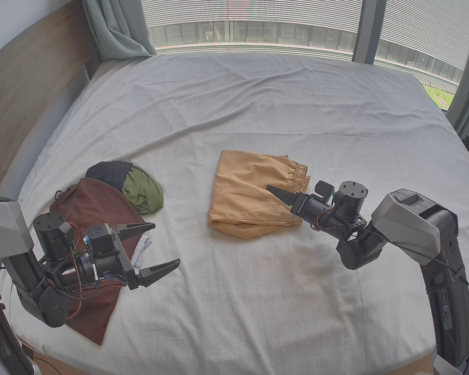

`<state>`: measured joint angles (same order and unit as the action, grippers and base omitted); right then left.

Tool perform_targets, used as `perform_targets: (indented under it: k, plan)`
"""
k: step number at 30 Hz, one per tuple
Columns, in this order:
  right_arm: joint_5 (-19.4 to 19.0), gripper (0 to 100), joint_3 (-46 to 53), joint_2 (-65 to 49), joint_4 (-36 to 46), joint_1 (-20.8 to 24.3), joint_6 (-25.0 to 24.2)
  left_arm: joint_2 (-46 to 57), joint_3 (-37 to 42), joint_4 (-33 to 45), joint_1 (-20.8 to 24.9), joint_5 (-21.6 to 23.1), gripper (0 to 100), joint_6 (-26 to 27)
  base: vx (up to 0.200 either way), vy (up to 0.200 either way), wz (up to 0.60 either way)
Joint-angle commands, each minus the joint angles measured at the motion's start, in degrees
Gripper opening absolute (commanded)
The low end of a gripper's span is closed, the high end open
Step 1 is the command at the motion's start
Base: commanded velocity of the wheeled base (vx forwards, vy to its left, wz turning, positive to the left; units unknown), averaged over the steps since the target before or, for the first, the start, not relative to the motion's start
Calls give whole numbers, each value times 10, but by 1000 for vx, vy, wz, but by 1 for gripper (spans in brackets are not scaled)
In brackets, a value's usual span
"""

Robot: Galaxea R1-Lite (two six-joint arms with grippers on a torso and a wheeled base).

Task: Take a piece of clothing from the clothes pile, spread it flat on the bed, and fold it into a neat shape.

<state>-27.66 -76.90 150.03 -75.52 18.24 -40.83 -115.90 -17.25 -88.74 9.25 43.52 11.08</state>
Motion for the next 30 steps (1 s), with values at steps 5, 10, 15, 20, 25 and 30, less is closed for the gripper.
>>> perform_targets:
  k: [5,10,15,20,25,30]
  plan:
    - [0,100,36,-83,-3,0,1,5,-1,0,2,0,100,-3,0,0,0]
    - [1,100,131,-200,-6,7,24,22,6,0,11,-1,100,-6,0,0,0]
    - [1,100,284,-311,-19,7,126,65,35,1,27,-2,100,-9,0,0,0]
    - [1,100,392,-432,-17,-1,187,109,70,1,45,-2,100,-11,0,0,0]
    - [1,100,455,-544,-11,-11,197,152,79,1,67,-1,100,-14,0,0,0]
    - [1,100,526,-620,-15,-10,218,195,85,1,112,-5,100,-33,0,0,0]
